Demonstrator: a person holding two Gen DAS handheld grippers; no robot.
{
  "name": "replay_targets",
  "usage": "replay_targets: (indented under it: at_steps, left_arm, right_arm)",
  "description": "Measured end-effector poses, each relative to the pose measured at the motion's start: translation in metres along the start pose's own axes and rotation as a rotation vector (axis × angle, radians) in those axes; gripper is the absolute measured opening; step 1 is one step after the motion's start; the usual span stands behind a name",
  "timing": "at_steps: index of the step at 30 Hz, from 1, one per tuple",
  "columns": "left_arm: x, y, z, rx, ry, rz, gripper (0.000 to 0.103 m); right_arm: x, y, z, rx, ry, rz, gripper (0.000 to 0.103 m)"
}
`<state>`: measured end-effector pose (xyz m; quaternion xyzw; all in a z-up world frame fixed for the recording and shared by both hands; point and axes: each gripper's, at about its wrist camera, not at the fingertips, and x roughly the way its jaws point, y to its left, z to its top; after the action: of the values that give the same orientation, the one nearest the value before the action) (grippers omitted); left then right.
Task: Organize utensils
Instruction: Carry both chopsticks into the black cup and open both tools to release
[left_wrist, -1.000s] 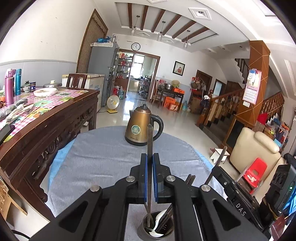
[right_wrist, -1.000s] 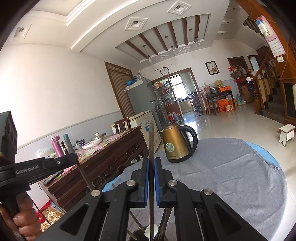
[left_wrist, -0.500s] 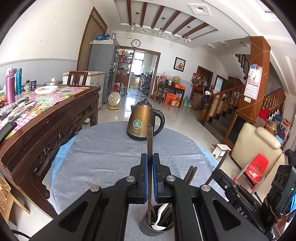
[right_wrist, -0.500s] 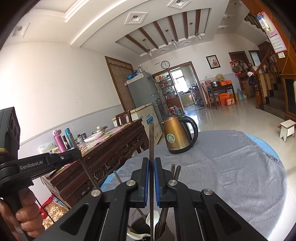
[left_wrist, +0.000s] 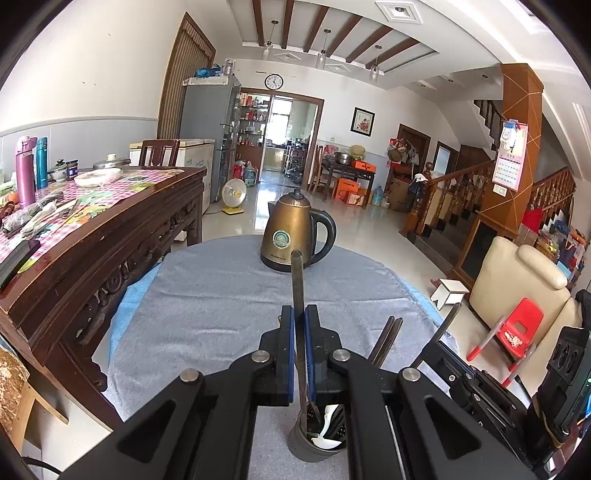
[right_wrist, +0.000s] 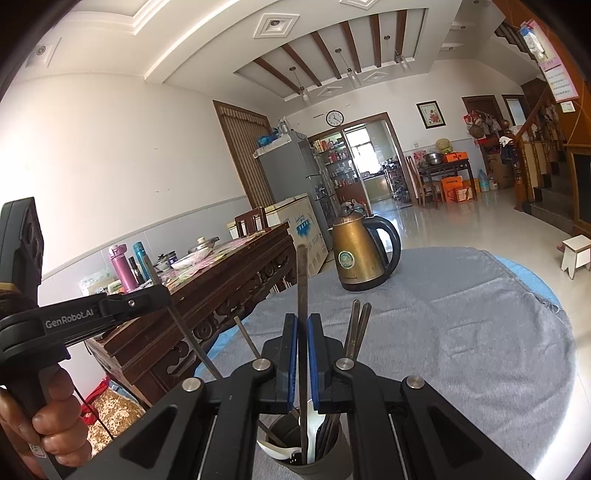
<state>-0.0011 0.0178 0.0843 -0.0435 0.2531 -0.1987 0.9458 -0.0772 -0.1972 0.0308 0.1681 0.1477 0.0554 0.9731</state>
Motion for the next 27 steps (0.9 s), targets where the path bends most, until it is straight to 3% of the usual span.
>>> replay_targets:
  at_steps: [27]
  left_arm:
    - [0.0087,0.0075,-0.0094,-0.001,0.05,0.036,0.007]
  right_arm:
    - [0.0074,0.0039,-0.0067,0.0,0.036,0.002,0.009]
